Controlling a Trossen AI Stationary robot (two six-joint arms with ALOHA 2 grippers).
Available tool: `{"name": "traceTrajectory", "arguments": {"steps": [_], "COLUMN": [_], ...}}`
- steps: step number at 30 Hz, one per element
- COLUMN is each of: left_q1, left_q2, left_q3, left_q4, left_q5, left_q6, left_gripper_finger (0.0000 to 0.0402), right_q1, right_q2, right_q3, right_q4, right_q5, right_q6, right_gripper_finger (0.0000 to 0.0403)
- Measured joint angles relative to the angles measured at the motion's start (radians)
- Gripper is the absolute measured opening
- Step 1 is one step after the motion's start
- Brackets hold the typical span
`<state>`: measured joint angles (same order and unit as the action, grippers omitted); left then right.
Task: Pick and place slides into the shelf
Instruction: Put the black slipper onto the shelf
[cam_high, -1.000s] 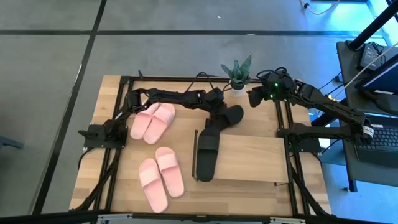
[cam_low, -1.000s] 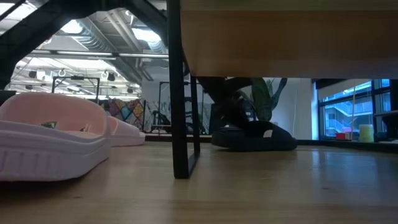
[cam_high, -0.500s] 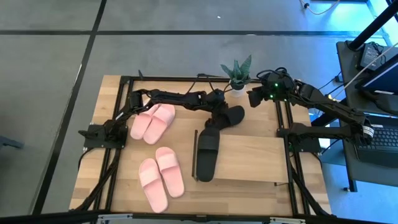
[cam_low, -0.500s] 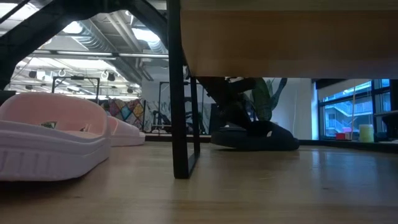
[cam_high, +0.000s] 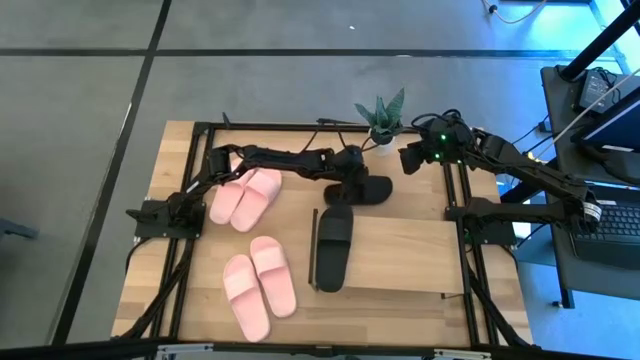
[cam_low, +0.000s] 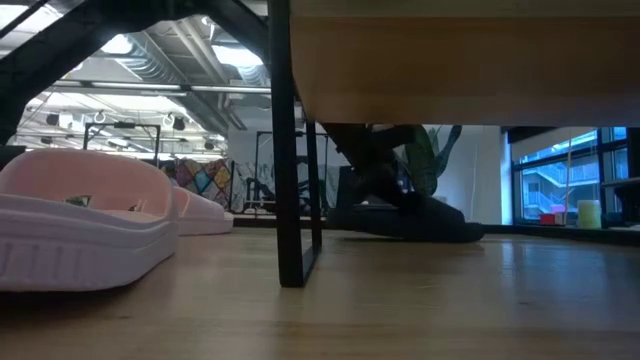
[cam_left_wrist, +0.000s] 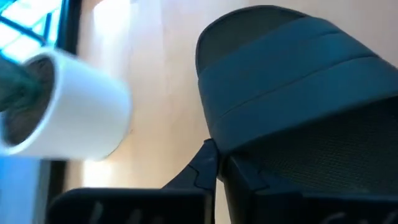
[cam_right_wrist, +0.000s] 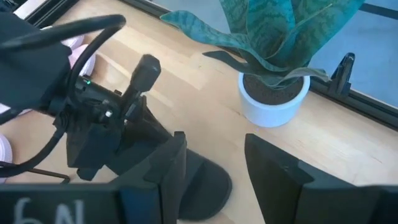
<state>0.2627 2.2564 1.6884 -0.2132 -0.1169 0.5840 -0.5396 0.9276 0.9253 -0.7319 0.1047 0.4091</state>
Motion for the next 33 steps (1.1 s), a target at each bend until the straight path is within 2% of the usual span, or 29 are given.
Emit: {"name": "traceTrajectory", "arguments": {"steps": [9,15,23,26,33], "left_q1": [0.026,0.059,0.084,0.081,0.032], "left_q2": [0.002,0.002,0.0,-0.059,-0.161], "left_q3": [0.221,0.414,0.669,0.641,0.664], "left_q4": [-0.286,-0.562,-0.869,-0.896,-0.973], "left_q5": [-0.106,-0.142,-0.158,-0.158,-0.142], "left_q6": [0.021,0.001,-0.126,-0.182,-0.289], "left_gripper_finger": [0.0003,0.0002,0.0001,0.0001,0.0], "right_q1": [0.0,0.0,0.0,0.0,0.0], "right_q2": [0.0,0.0,0.0,0.0,0.0], "right_q3": [0.0,0.0,0.0,0.0,0.0], "right_q4": [0.0,0.001,0.003,0.009,0.009], "right_q5": [0.0,0.0,0.0,0.0,0.0], "right_q6": [0.0,-0.001,0.0,0.0,0.001], "right_gripper_finger": [0.0165,0.0165,0.0165,0.0165,0.0165]}}
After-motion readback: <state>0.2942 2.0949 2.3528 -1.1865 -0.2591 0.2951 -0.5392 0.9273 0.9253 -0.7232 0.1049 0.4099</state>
